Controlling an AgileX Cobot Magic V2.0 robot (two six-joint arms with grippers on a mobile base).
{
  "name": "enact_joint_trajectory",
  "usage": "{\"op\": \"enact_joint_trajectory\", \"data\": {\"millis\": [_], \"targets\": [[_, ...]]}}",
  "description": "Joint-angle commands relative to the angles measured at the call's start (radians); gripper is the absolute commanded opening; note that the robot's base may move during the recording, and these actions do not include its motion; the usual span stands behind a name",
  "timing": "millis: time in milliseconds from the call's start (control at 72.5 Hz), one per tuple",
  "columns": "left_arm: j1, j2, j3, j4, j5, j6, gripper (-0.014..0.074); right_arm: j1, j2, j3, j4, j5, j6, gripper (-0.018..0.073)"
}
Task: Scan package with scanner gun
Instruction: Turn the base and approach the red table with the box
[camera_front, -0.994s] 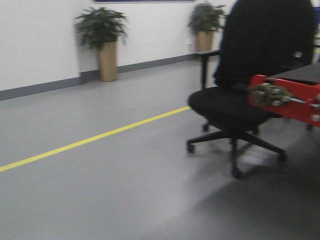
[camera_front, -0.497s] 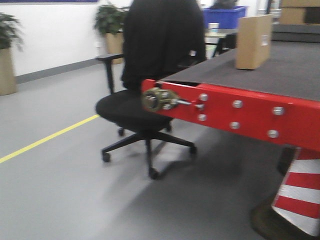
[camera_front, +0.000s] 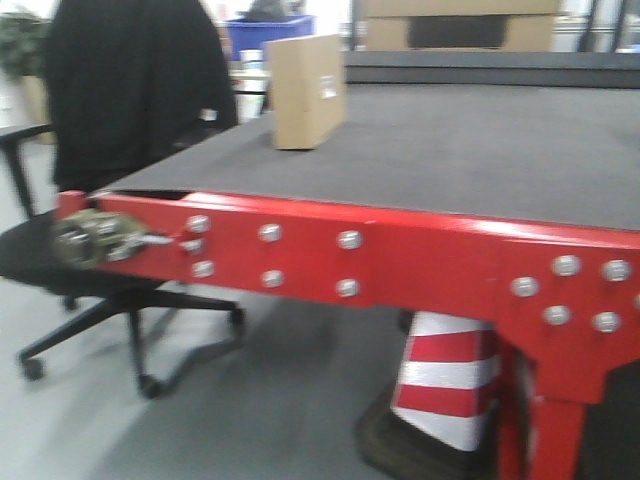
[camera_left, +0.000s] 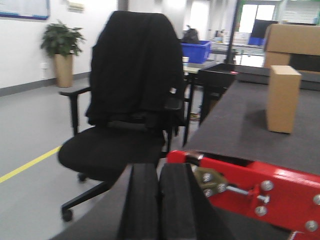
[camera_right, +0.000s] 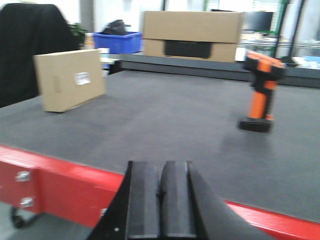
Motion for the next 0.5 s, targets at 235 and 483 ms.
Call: {"op": "enact_joint_trajectory", "data": {"millis": [235, 483], "targets": [[-0.001, -0.004, -0.002, -0.006, -0.018, -0.005, -0.0111, -0.005, -0.004, 0.0, 0.0, -0.02, 0.0, -0.0161], [-0.001, -0.004, -0.002, -0.006, -0.018, -0.005, -0.0111, -0.005, -0.004, 0.0, 0.0, -0.02, 0.0, -0.0161]]}}
